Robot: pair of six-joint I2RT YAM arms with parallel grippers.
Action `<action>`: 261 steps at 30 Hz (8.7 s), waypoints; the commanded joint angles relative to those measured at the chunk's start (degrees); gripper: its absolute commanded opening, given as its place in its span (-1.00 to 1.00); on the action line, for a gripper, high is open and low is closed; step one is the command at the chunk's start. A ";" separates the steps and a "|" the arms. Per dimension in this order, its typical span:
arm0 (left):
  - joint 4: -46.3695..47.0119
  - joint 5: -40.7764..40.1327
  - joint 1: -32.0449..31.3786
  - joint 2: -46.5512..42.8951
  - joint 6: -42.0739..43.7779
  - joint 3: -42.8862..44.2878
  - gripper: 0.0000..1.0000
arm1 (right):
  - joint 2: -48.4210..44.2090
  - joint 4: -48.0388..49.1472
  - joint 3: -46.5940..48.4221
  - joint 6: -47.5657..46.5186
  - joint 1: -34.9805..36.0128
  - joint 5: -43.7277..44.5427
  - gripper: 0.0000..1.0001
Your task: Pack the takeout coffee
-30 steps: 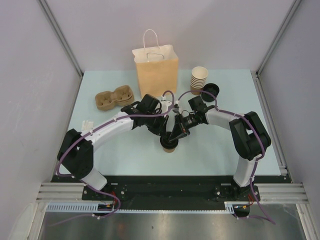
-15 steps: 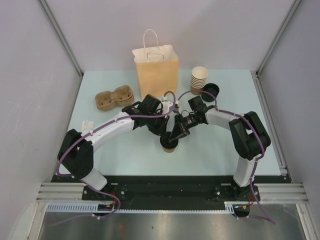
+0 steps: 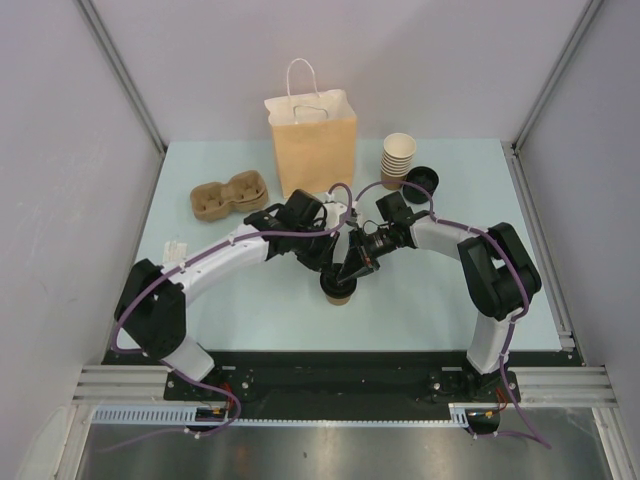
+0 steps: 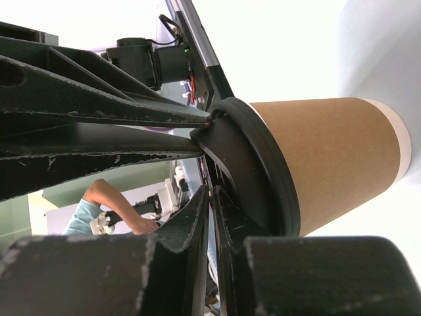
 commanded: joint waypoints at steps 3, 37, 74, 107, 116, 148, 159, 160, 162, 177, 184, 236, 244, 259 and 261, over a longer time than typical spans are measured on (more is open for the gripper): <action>0.58 -1.06 -0.23 -3.36 1.43 2.96 -0.59 | 3.32 -2.03 -1.03 -3.81 0.44 11.00 -0.75; 3.39 -0.62 0.57 7.01 0.64 -7.67 -0.73 | 4.11 -3.61 -1.03 -5.31 0.09 12.32 -0.75; 1.90 8.60 6.63 -10.21 1.08 -1.95 0.30 | -2.92 -5.19 7.14 -5.83 0.97 6.43 -0.60; 7.88 9.84 6.98 -8.98 -1.99 -7.40 0.31 | -7.76 -17.24 1.69 -15.85 0.09 23.92 -0.53; 8.84 10.10 8.30 -9.24 -2.87 -8.37 0.31 | -4.07 -15.39 6.08 -14.98 -0.44 23.57 -0.53; 10.43 5.27 6.37 -7.58 -2.78 -7.50 0.22 | -2.03 -20.48 17.34 -17.44 -5.10 24.62 -0.50; 10.26 3.69 3.47 -8.98 7.21 -2.76 0.22 | -5.47 -22.77 16.90 -14.89 -2.55 24.89 -0.46; 9.82 3.16 3.21 -9.07 8.80 -1.96 0.25 | -5.56 -22.95 16.98 -14.80 -2.55 24.89 -0.46; 8.59 3.59 3.03 -8.55 14.16 0.23 0.30 | -5.47 -23.12 16.81 -14.54 -2.55 24.80 -0.46; 18.68 13.61 2.94 -7.75 30.26 -7.14 0.26 | -3.62 -21.89 16.37 -11.81 -1.84 23.48 -0.45; 18.69 14.93 2.85 -5.38 33.95 -7.32 0.27 | -2.75 -21.63 16.37 -11.72 -0.70 24.44 -0.45; 19.22 14.76 2.59 -1.25 34.31 -12.85 0.01 | 1.03 -21.01 16.02 -12.95 1.23 27.69 -0.64; 19.39 13.53 2.67 -0.19 34.74 -14.26 -0.13 | 6.05 -20.05 13.38 -14.36 0.88 29.46 -0.77; 16.50 14.67 2.76 -3.00 32.99 -10.67 0.06 | 1.31 -17.59 12.41 -13.31 0.97 25.68 -0.59; 15.35 15.11 2.76 -3.62 32.02 -9.26 0.08 | 0.16 -17.06 12.85 -12.61 0.62 24.37 -0.56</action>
